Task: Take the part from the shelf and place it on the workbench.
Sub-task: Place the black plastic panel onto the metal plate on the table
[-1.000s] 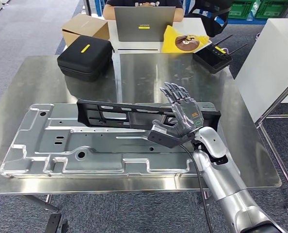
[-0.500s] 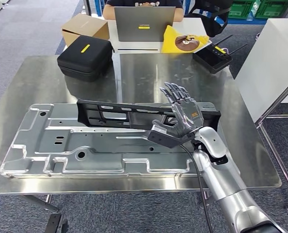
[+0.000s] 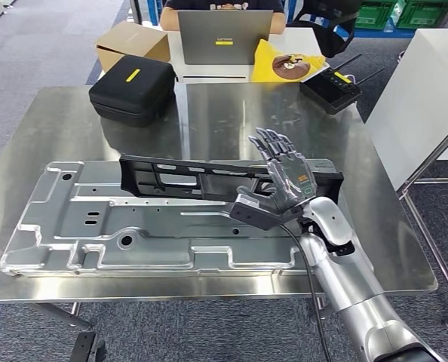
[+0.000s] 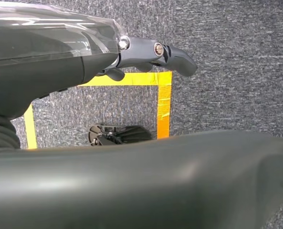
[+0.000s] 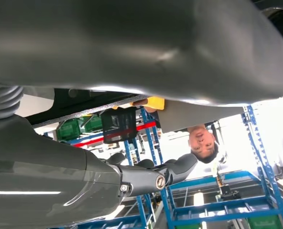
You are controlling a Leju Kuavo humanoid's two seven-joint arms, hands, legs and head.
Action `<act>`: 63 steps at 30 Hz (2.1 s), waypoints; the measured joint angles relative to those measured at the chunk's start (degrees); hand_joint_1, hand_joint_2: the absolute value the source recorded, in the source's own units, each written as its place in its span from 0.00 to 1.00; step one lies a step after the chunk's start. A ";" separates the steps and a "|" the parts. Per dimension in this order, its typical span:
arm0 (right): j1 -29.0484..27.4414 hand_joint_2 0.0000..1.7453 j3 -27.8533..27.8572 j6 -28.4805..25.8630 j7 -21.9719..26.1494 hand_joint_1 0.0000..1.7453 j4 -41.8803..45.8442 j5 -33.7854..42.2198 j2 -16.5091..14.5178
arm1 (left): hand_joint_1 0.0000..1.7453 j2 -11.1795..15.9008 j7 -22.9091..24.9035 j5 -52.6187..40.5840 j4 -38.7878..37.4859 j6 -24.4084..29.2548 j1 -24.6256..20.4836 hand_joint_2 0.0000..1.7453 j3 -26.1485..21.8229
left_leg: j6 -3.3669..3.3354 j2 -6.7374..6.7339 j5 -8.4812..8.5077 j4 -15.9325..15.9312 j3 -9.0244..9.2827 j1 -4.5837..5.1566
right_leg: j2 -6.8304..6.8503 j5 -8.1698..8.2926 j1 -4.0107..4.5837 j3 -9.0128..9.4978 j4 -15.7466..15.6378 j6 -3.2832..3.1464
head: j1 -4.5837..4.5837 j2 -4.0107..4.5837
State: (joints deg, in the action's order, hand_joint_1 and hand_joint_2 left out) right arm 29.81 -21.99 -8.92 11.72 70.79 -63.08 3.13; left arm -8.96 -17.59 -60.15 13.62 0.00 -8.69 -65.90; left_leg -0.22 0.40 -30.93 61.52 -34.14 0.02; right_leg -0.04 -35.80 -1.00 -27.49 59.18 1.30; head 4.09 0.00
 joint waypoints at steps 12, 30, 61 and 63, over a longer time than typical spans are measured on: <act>0.00 0.00 0.00 0.00 0.00 0.00 0.00 0.00 0.00 | 0.00 0.00 0.01 0.00 0.00 0.00 0.00 0.00 0.00 | 0.00 0.00 0.00 0.00 0.00 0.00 | 0.00 0.00 0.00 0.00 0.00 0.00 | 0.00 0.00; 0.00 0.00 0.00 0.00 0.00 0.00 0.00 0.00 0.00 | 0.00 0.00 0.00 0.00 0.00 0.00 0.00 0.00 0.00 | 0.00 0.00 0.00 0.00 0.00 0.00 | 0.00 0.00 0.00 0.00 0.00 0.00 | 0.00 0.00; 0.00 0.00 0.00 0.00 0.00 0.00 0.00 0.00 0.00 | 0.00 0.00 0.01 0.00 0.00 0.00 0.00 0.00 0.00 | 0.00 0.00 0.00 0.00 0.00 0.00 | 0.00 0.00 0.00 0.00 0.00 0.00 | 0.00 0.00; 0.00 0.00 0.00 0.00 0.00 0.00 0.00 0.00 0.00 | 0.00 0.00 0.00 0.00 0.00 0.00 0.00 0.00 0.00 | 0.00 0.00 0.00 0.00 0.00 0.00 | 0.00 0.00 0.00 0.00 0.00 0.00 | 0.00 0.00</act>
State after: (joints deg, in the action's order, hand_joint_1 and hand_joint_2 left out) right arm 29.81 -21.99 -8.92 11.72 70.79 -63.08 3.13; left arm -8.96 -17.58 -60.15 13.62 0.00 -8.69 -65.90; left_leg -0.22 0.40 -30.93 61.52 -34.14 0.03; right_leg -0.04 -35.80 -1.00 -27.49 59.18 1.30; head 4.09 0.00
